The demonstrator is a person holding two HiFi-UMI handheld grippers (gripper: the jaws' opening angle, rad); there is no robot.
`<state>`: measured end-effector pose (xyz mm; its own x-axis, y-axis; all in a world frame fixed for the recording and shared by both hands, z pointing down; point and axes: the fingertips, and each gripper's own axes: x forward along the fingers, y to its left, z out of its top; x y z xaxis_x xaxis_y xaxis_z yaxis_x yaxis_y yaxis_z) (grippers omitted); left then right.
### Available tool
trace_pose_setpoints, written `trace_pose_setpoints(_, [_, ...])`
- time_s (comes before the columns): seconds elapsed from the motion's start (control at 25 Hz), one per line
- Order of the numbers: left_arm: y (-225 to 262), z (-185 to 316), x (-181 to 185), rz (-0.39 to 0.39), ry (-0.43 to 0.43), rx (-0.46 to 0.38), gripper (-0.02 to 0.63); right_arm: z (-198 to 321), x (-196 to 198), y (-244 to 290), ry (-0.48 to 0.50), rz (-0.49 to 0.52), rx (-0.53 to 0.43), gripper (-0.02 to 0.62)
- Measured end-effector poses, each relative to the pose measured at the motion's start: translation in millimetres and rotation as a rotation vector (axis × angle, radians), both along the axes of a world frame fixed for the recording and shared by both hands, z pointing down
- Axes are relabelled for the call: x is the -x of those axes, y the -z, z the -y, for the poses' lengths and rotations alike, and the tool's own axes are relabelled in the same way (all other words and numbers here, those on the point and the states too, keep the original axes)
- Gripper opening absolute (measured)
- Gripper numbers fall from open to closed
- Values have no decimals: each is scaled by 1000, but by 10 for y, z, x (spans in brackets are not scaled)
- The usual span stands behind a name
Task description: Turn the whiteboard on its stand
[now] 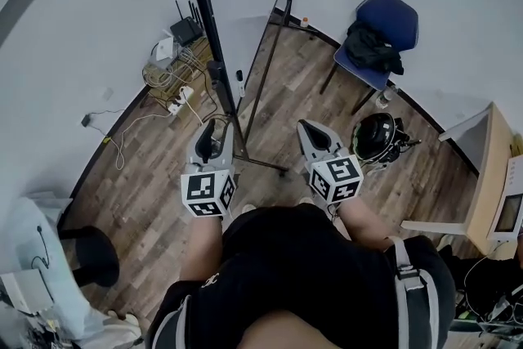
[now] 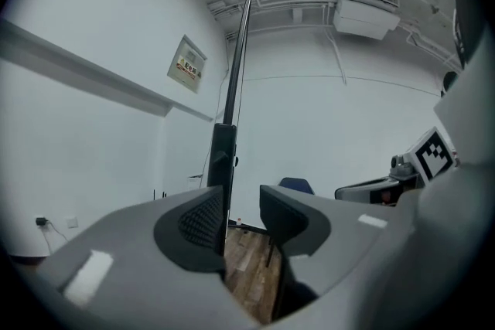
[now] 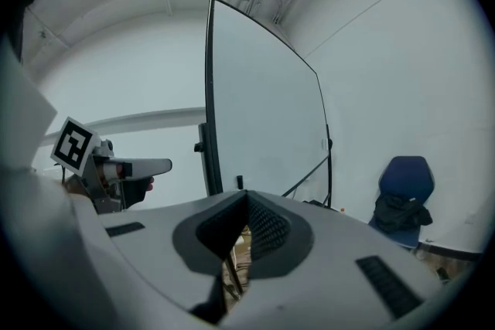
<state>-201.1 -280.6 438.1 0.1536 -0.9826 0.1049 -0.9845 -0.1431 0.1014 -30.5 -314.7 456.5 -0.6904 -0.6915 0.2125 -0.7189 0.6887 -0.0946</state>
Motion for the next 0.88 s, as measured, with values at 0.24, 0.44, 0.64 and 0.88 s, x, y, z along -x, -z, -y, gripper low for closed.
trace_pose_setpoints(0.24, [-23,371,171,101,30,-4,185,56,-35,-27,3,108,102,-3])
trace_pose_setpoints(0.44, [-147,681,315,118,8,60,190,10,-131,-64,-47,69,77,-3])
trace_pose_setpoints(0.64, [-278,960,302,121,11,114,190,-43,-342,-192,-116,46,96,-2])
trace_pose_setpoints(0.88, [-414,1130,249,114,17,175,190,-154,-388,-296,-146,40,126,-2])
